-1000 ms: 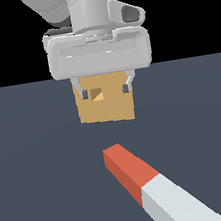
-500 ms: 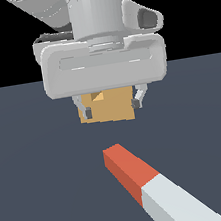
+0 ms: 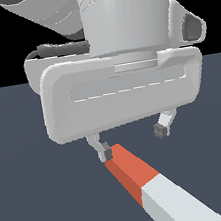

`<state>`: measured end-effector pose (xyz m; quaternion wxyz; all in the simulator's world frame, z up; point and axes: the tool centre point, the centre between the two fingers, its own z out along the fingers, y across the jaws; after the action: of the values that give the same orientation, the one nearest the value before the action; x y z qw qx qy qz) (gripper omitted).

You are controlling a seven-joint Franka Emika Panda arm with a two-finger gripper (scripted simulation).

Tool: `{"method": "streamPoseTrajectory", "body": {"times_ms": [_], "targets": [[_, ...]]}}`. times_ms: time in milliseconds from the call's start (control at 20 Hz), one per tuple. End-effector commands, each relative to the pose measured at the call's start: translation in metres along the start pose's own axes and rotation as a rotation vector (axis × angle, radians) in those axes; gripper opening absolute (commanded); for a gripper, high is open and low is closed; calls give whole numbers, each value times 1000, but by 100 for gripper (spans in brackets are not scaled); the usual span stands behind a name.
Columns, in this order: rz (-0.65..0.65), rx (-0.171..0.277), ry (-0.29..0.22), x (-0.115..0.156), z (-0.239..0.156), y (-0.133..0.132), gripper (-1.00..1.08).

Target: Insert the peg into the horizontal hole in a box.

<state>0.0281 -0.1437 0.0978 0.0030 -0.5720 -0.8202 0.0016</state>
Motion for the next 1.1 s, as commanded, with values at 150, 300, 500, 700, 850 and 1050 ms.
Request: {"method": "streamPoseTrajectory", "body": {"times_ms": [150, 300, 500, 700, 850, 1050], "targets": [[-79, -3, -2, -33, 14, 5, 100], [-110, -4, -2, -47, 19, 8, 100], [-138, -5, -3, -59, 24, 11, 100], [-154, -6, -3, -65, 27, 13, 100], [-159, -6, -3, -67, 27, 14, 100], [-157, -5, -3, -67, 29, 14, 100]]}}
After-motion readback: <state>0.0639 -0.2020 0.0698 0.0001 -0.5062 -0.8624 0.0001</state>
